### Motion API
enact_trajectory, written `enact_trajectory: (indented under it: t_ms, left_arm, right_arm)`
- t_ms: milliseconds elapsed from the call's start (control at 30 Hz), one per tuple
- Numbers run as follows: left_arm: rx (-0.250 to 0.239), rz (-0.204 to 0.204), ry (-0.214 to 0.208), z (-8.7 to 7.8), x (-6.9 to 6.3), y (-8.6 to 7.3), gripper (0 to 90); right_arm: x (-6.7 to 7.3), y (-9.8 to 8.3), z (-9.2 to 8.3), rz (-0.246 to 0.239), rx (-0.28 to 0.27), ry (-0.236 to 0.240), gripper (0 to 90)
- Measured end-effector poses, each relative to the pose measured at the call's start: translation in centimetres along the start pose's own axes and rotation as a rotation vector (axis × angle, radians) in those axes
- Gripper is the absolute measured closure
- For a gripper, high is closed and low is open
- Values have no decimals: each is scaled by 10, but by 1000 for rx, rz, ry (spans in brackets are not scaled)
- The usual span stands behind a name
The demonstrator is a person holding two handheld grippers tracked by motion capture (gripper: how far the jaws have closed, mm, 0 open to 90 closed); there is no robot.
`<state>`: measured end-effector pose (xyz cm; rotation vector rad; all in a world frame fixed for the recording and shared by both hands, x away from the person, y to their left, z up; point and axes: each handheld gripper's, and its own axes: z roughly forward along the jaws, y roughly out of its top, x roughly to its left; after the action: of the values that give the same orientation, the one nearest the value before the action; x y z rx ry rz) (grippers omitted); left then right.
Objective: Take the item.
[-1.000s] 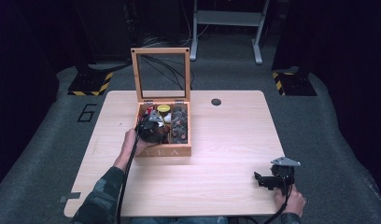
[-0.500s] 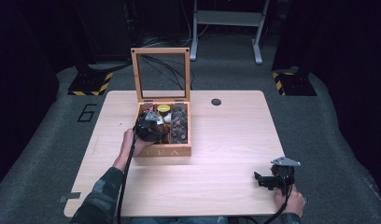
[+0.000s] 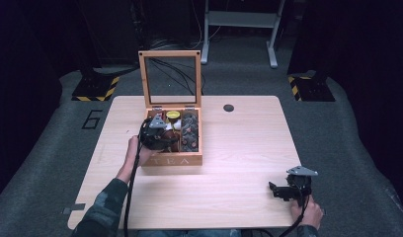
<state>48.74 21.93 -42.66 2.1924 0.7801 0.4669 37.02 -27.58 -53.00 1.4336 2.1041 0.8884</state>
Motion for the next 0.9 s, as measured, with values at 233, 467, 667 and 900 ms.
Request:
enact_trajectory:
  t_ms: [233,467,667,900]
  left_arm:
    - [-32,21,-8,-8,-6,8,547]
    - [-57,37,-21,-15,-14,17,547]
    - [-72,59,-31,-19,-22,22,547]
    - [-90,71,-48,-20,-28,27,547]
  right_arm:
    - [0,0,0,0,0,-1,0]
    - [0,0,0,0,-1,-1,0]
    - [0,0,0,0,0,0,0]
    - [0,0,0,0,0,-1,0]
